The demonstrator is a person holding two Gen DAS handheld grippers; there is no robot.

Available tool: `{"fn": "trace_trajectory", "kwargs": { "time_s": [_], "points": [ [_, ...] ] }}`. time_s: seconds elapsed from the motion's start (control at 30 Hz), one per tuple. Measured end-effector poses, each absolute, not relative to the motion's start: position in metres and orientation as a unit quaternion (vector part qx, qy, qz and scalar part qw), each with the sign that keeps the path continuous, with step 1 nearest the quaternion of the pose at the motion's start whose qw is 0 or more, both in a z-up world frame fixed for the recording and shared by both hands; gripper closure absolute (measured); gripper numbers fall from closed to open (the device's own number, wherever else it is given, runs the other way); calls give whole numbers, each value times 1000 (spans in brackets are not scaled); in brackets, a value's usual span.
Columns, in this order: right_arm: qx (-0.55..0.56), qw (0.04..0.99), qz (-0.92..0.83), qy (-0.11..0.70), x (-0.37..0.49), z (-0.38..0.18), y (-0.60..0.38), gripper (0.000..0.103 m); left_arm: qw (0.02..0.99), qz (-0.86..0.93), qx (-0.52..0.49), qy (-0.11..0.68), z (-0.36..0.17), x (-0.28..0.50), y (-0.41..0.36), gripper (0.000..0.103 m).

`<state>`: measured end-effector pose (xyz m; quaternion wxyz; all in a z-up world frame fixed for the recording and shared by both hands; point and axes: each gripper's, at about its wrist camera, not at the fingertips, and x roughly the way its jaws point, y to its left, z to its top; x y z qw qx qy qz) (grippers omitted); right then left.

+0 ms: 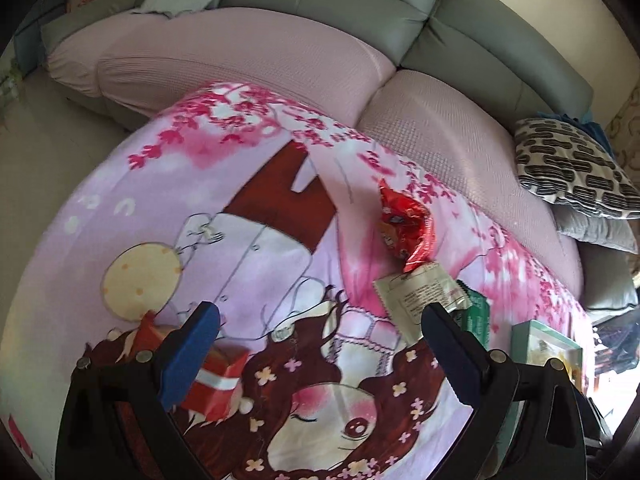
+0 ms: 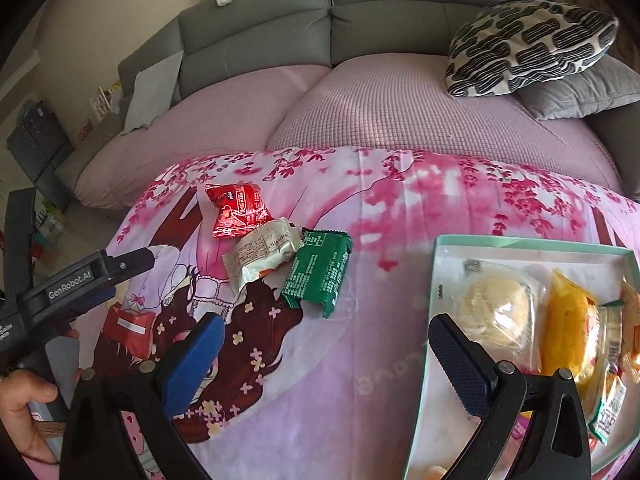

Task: Organize snacks
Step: 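Move both open grippers away from the tray back toward the remaining snacks, then grasp the red box pack with the left gripper while the right gripper grasps the green pack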

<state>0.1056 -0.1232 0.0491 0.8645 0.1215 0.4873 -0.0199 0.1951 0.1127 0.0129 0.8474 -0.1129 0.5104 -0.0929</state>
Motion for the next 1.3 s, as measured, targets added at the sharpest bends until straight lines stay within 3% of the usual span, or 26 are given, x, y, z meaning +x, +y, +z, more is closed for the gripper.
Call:
{"fn": "trace_trajectory", "kwargs": {
  "time_s": [0.6, 0.93, 1.3],
  "points": [
    [143, 838, -13, 526, 166, 35, -133, 2, 822, -171, -86, 537, 32, 244, 119, 3],
    [128, 814, -1, 566, 170, -3, -114, 8, 822, -149, -47, 547, 8, 226, 108, 3],
    [114, 807, -15, 579, 179, -26, -112, 25, 825, -67, -16, 560, -18, 184, 161, 3]
  ]
}}
